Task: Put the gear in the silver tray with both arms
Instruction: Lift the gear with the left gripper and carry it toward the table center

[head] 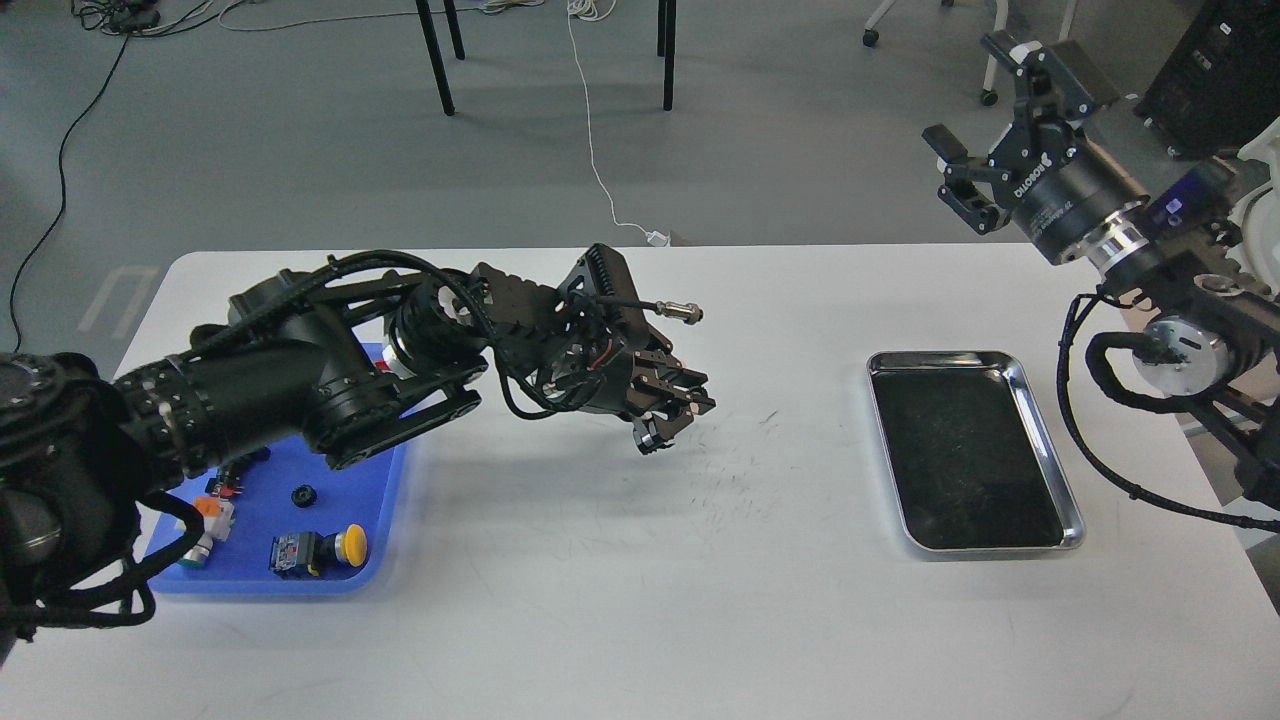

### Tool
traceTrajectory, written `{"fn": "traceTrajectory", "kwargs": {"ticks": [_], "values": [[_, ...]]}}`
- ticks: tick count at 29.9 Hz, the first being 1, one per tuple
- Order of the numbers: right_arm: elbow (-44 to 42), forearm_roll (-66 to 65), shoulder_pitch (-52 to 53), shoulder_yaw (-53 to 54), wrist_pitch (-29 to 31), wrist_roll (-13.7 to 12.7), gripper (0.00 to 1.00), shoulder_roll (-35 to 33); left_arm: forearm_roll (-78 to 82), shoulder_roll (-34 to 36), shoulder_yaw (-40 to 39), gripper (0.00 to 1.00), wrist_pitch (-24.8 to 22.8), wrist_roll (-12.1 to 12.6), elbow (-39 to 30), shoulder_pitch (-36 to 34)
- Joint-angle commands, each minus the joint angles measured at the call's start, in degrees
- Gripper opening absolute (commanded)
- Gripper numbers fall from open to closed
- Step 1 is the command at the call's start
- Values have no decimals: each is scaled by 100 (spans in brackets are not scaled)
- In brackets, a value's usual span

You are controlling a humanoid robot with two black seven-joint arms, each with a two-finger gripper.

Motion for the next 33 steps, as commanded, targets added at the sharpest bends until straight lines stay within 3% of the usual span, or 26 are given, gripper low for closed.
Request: {"fn": "traceTrajectory", "kwargs": {"ticks": [1,11,26,29,31,33], "values": [[9,42,484,-463,-158,-1,99,48,-1,-538,79,11,14,0,482,51],[9,33,520,-631,-246,-1,99,101,-27,-538,527,12,190,0,1256,253],[1,33,476,-640,-246,-1,99,57,-88,-538,571,17,190,0,1099,403],[1,33,450,-640,-246,-1,99,66,-80,-538,571,32,190,0,1090,429],[1,33,441,-640,-246,-1,99,57,-88,-538,563,51,190,0,1081,447],[1,33,432,-640,-246,-1,99,48,-97,-538,527,76,190,0,1081,447]]}}
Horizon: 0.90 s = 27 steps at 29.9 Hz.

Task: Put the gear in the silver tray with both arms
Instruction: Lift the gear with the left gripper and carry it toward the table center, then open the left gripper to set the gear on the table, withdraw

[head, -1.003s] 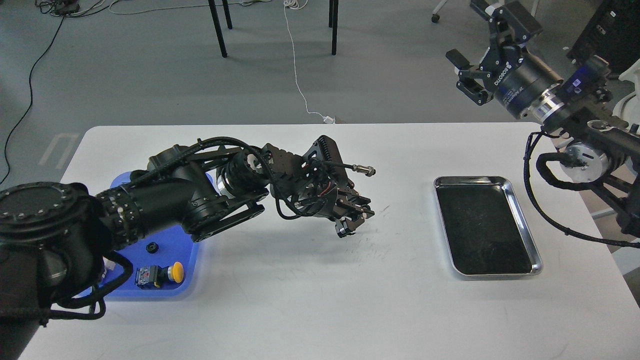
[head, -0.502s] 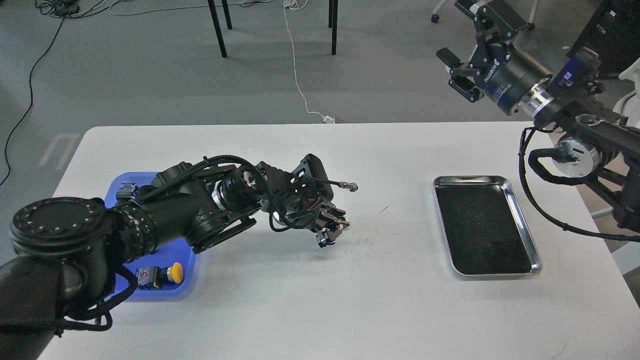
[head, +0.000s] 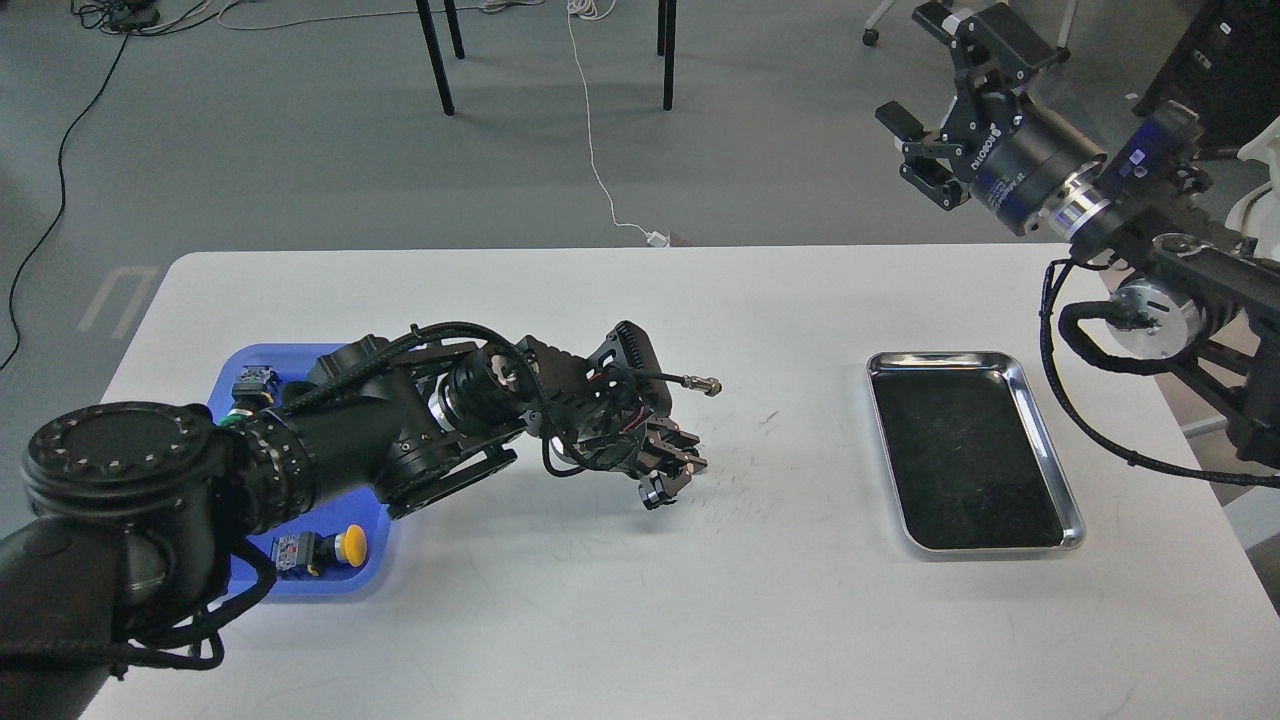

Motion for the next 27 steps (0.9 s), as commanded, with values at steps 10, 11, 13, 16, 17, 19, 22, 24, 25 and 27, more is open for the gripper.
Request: {"fn": "traceTrajectory", "kwargs": {"ticks": [10,11,13,16,17,19,22,24,25,27], "values": [[27,0,-116,8,27,0,99,-252,-1241,0,-612,94,7,0,-692,-108],[27,-8,-177,-1,45,0,99,-296,-1566,0,-796,94,-2,0,-762,-108],[44,-78,-344,-1,62,0,99,-384,-2338,289,-1104,96,-2,0,-816,-56],[246,-201,-660,-10,80,0,99,-594,-3928,894,-1465,97,-20,0,-903,163],[307,-324,-757,-10,89,0,99,-682,-4560,1175,-1553,97,-20,0,-991,330],[361,-683,-880,-10,115,0,99,-814,-5816,1624,-1772,97,-64,0,-1210,638],[369,-1544,-977,-106,299,0,99,-955,-7462,2056,-2264,98,-46,0,-1457,1269],[369,-2203,-916,-255,553,0,99,-990,-7931,2249,-2817,98,-38,0,-1728,1832],[378,-2545,-890,-317,685,0,99,-999,-7958,2328,-3203,98,-37,0,-1913,2130],[413,-3178,-724,-405,914,0,99,-1069,-7967,2390,-3941,98,6,0,-2203,2754]]}}
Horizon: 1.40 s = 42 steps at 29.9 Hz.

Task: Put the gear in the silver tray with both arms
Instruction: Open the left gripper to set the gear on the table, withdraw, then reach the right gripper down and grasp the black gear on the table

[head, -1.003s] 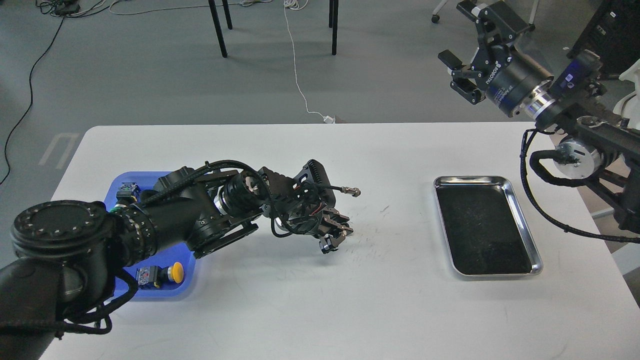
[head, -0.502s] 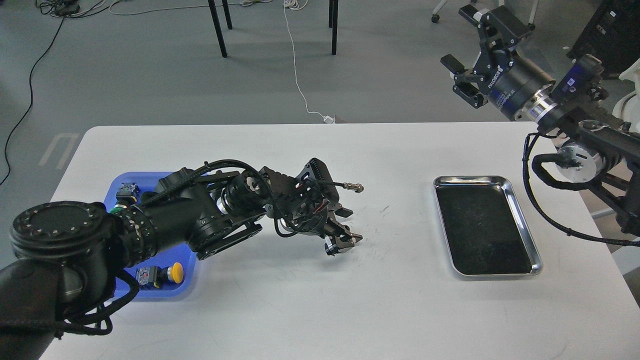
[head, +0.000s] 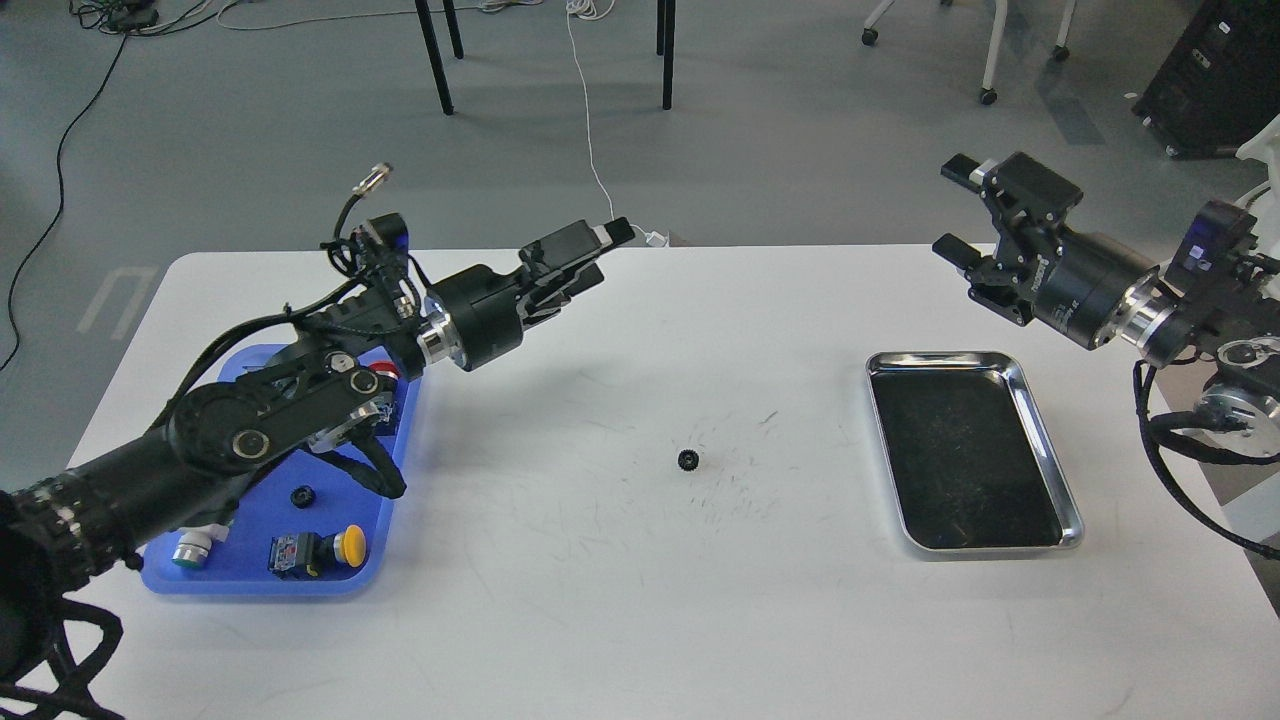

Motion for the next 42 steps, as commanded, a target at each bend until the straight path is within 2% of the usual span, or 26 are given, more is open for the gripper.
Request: {"fn": "traceTrajectory", "kwargs": {"ticks": [1,4,8,13,16,19,22,30,34,37,42], "values": [[35,-1121,294,-191,359,0,99,-87,-163,134,-1132,98,45,-1,-491,983],[35,-2043,1021,-962,543,0,99,18,-207,187,-2011,98,10,-1,-939,1581],[-35,-2791,2269,-2587,544,0,99,579,-347,143,-2584,98,-25,-1,-1134,1890],[-132,-3267,3221,-3864,500,0,99,1625,-1146,152,-2760,98,-218,451,-1134,1908],[-395,-3652,3283,-4041,360,0,99,2223,-1315,152,-2831,98,-245,566,-1143,1908],[-659,-4303,3274,-4357,-403,0,99,2707,-1315,170,-2831,98,-245,566,-1143,1908],[-879,-4428,3266,-4796,-1063,0,99,3147,-1315,178,-2840,98,-254,566,-1151,1908],[-914,-4472,2967,-4991,-1468,0,95,3578,-1315,170,-2831,98,-254,584,-1151,1926],[-1213,-4445,2809,-5210,-1793,0,93,3771,-1315,161,-2831,98,-254,584,-1151,1934],[-1397,-4445,2695,-5289,-1908,0,81,3903,-1315,161,-2831,98,-254,584,-1160,1934],[-1582,-4437,2598,-5290,-1961,0,80,4079,-1315,152,-2822,98,-280,584,-1169,1934]]}}
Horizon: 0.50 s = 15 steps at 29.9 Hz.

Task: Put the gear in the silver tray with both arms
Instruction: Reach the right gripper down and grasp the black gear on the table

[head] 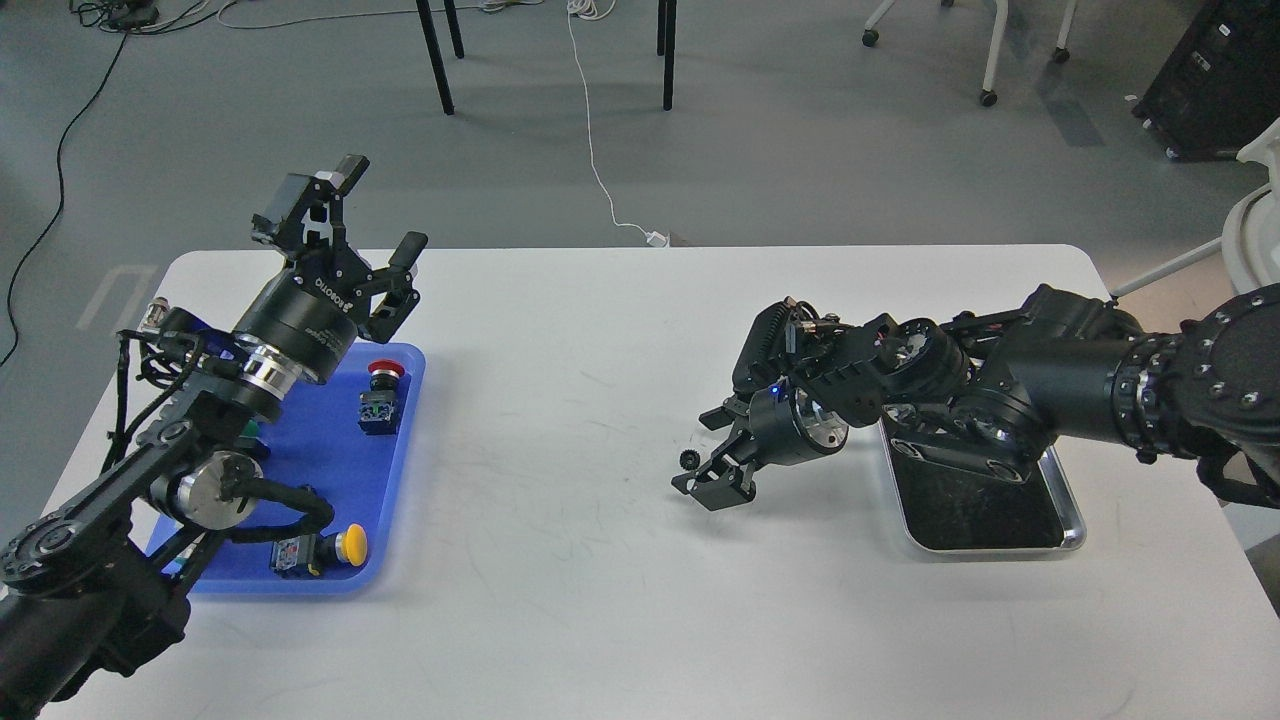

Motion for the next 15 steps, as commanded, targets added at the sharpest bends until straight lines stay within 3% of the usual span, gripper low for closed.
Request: {"fn": "traceTrajectory", "kwargs": {"ticks": [1,11,15], "values": [[-123,14,-46,-4,-30,1,80,119,0,-10,0,98,-4,-4,-12,0],[-386,23,-266,-21,-47,1,70,356,0,-2,-9,98,-4,-4,-109,115],[-430,23,-275,-30,-47,1,62,365,0,7,-9,98,-13,-4,-117,123]]}}
